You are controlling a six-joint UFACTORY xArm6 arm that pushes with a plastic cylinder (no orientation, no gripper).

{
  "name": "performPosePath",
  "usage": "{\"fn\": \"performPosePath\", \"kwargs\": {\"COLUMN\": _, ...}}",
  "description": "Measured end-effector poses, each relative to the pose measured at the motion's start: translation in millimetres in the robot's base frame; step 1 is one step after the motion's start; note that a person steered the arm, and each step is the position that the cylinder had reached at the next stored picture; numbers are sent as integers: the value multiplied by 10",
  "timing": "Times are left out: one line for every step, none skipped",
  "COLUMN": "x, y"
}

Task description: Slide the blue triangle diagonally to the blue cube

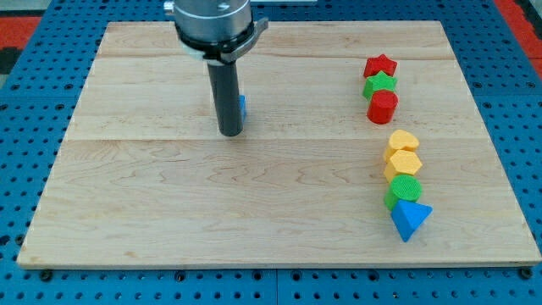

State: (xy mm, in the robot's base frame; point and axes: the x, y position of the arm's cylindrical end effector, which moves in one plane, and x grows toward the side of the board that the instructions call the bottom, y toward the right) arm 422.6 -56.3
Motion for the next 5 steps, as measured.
{"fn": "performPosePath", "kwargs": {"x": 310, "y": 0}}
{"fn": "performPosePath", "kwargs": {"x": 1109, "y": 318}}
{"fn": "performPosePath", "kwargs": {"x": 1593, "y": 1121}}
{"fn": "performPosePath", "kwargs": {"x": 1945, "y": 2033}}
{"fn": "performPosePath", "kwargs": {"x": 1928, "y": 2531}}
